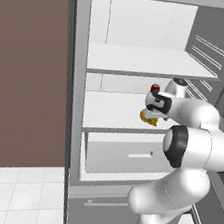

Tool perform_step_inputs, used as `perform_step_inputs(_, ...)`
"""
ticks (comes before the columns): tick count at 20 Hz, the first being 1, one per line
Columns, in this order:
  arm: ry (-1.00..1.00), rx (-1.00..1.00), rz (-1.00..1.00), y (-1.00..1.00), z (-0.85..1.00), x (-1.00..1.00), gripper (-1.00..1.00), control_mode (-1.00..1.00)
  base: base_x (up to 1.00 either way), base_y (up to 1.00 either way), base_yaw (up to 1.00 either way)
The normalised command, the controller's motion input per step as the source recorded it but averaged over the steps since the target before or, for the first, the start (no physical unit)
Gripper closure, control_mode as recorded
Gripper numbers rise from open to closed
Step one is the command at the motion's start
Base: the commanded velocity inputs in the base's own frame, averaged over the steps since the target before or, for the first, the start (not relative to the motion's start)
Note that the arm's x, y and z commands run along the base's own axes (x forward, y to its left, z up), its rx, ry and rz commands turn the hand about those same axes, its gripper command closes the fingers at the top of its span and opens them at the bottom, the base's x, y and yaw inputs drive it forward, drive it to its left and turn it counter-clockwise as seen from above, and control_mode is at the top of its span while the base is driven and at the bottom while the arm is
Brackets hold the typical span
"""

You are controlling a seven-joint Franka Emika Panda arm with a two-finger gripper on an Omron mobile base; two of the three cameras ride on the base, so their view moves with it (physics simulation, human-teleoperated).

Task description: Pick the cheese from the fridge and the cheese grater from the cabinet and place them next to the salad bowl.

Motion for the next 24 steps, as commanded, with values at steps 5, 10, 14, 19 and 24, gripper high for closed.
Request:
perform_step_inputs(5, 0.0, 0.0, 0.01, 0.0, -0.03, 0.15, -1.0, -1.0, 0.0, 0.0, 0.0)
perform_step_inputs(10, 0.0, 0.0, 0.01, 0.0, 0.0, 0.29, -1.0, -1.0, 0.0, 0.0, 0.0)
perform_step_inputs(14, 0.0, 0.0, 0.0, 0.0, 0.0, 0.21, -1.0, -1.0, 0.0, 0.0, 0.0)
perform_step_inputs(19, 0.0, 0.0, 0.01, 0.0, 0.0, 0.18, -1.0, -1.0, 0.0, 0.0, 0.0)
perform_step_inputs(24, 0.0, 0.0, 0.0, 0.0, -0.03, 0.02, -1.0, -1.0, 0.0, 0.0, 0.0)
